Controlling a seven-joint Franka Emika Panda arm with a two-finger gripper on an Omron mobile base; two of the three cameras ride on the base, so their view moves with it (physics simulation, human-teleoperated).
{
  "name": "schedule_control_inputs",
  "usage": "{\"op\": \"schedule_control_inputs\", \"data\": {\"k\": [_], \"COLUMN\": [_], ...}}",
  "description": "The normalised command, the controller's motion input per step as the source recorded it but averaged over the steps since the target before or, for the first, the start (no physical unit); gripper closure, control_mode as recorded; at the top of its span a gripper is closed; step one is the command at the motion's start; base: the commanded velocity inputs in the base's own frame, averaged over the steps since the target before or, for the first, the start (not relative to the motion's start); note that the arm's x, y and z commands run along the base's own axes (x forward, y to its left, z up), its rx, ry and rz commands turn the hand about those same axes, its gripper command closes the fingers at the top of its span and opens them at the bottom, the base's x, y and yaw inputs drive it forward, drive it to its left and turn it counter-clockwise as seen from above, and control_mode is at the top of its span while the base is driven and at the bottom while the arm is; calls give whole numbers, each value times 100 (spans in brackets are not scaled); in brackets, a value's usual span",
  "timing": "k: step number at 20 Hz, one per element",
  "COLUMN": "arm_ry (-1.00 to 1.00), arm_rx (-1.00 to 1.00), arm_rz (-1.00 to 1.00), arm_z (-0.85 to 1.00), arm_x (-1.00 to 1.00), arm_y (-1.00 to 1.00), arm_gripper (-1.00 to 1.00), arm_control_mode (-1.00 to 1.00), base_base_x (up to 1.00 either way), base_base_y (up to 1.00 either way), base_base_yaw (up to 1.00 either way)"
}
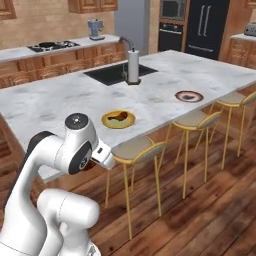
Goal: Take the chicken drumsticks from the pan and place one on each plate on the dining counter.
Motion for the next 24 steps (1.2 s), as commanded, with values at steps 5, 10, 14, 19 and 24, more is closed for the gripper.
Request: {"op": "schedule_control_inputs", "data": {"k": [5,10,14,19,24], "arm_ry": [0,0,0,0,0], "arm_rx": [0,0,0,0,0], "arm_rz": [0,0,0,0,0], "arm_z": [0,0,0,0,0], "arm_x": [0,0,0,0,0], "arm_y": [0,0,0,0,0], "arm_gripper": [100,100,100,100,100], "arm_control_mode": [100,100,100,100,100], "base_base_x": [94,81,66,50,32], "base_base_y": [-100,-100,-100,-100,-100], "base_base_yaw": [16,16,16,16,19]}}
